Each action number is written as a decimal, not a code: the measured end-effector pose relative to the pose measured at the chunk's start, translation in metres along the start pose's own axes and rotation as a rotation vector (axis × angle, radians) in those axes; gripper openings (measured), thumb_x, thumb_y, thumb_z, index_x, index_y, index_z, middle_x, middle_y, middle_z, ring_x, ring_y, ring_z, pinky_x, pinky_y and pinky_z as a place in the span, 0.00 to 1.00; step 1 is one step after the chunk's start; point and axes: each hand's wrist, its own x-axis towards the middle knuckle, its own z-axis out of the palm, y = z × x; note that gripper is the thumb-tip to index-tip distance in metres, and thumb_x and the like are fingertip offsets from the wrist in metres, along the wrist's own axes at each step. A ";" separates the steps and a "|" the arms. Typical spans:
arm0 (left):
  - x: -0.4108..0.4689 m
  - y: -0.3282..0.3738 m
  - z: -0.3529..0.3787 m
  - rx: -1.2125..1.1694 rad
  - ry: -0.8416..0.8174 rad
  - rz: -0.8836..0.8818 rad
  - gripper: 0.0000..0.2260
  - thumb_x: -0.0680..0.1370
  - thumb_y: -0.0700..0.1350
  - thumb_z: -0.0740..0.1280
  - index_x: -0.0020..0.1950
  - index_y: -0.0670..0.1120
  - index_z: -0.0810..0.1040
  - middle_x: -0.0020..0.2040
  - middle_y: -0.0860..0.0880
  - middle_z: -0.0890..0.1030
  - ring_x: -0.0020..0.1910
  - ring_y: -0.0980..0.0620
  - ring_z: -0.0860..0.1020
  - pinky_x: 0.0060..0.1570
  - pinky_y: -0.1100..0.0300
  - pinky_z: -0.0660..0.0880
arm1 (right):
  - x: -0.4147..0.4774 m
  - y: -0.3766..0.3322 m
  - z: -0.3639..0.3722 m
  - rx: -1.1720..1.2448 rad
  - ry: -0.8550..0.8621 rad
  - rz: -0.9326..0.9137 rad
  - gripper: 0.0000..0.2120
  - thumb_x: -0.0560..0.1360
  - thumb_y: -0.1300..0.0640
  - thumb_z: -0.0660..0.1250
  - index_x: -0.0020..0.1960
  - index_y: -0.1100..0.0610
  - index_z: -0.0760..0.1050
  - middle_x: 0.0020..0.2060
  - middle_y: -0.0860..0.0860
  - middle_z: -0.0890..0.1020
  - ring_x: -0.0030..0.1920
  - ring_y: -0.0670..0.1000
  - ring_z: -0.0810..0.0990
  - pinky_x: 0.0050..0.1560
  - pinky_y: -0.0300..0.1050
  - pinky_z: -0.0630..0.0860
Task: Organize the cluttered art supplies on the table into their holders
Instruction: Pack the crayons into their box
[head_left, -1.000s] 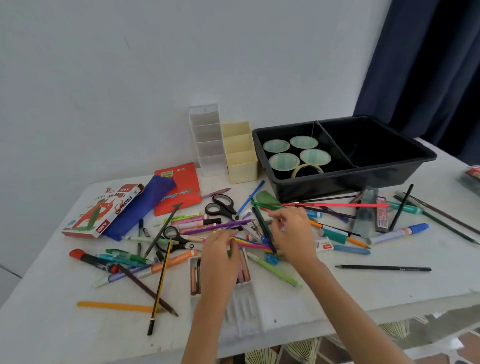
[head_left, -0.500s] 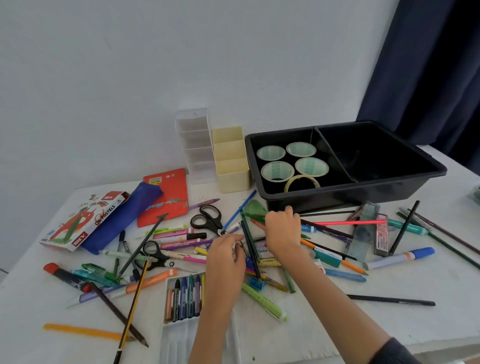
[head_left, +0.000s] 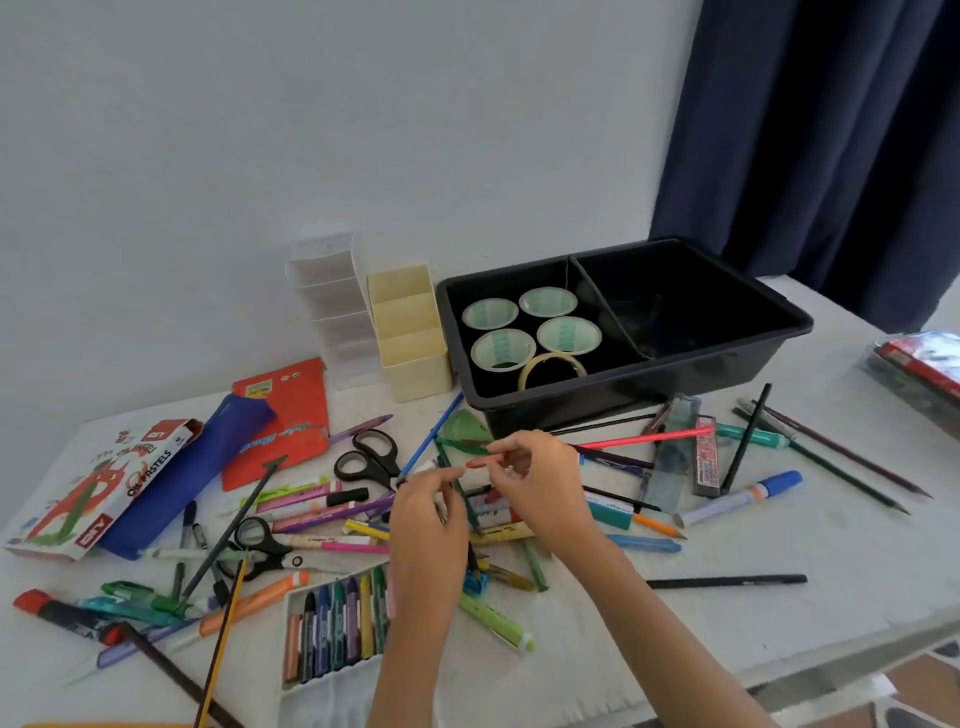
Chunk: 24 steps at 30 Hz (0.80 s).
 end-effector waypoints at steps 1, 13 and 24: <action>0.000 0.005 0.006 -0.018 -0.013 0.010 0.11 0.76 0.35 0.63 0.53 0.47 0.80 0.48 0.50 0.79 0.51 0.51 0.76 0.52 0.55 0.74 | -0.004 0.002 -0.008 0.086 0.023 0.019 0.05 0.72 0.59 0.70 0.48 0.55 0.80 0.40 0.48 0.82 0.41 0.43 0.79 0.43 0.35 0.77; -0.012 0.065 0.098 -0.017 -0.234 0.198 0.08 0.77 0.38 0.64 0.53 0.45 0.80 0.49 0.53 0.79 0.51 0.55 0.75 0.52 0.65 0.69 | -0.030 0.070 -0.127 0.439 0.443 0.278 0.08 0.78 0.55 0.63 0.51 0.58 0.77 0.34 0.53 0.81 0.32 0.47 0.79 0.35 0.34 0.76; -0.006 0.082 0.144 0.497 -0.440 0.345 0.12 0.79 0.46 0.61 0.63 0.50 0.73 0.60 0.52 0.71 0.60 0.52 0.67 0.59 0.58 0.62 | -0.040 0.110 -0.160 0.441 0.425 0.369 0.08 0.78 0.53 0.62 0.50 0.55 0.78 0.32 0.53 0.79 0.30 0.50 0.77 0.36 0.47 0.78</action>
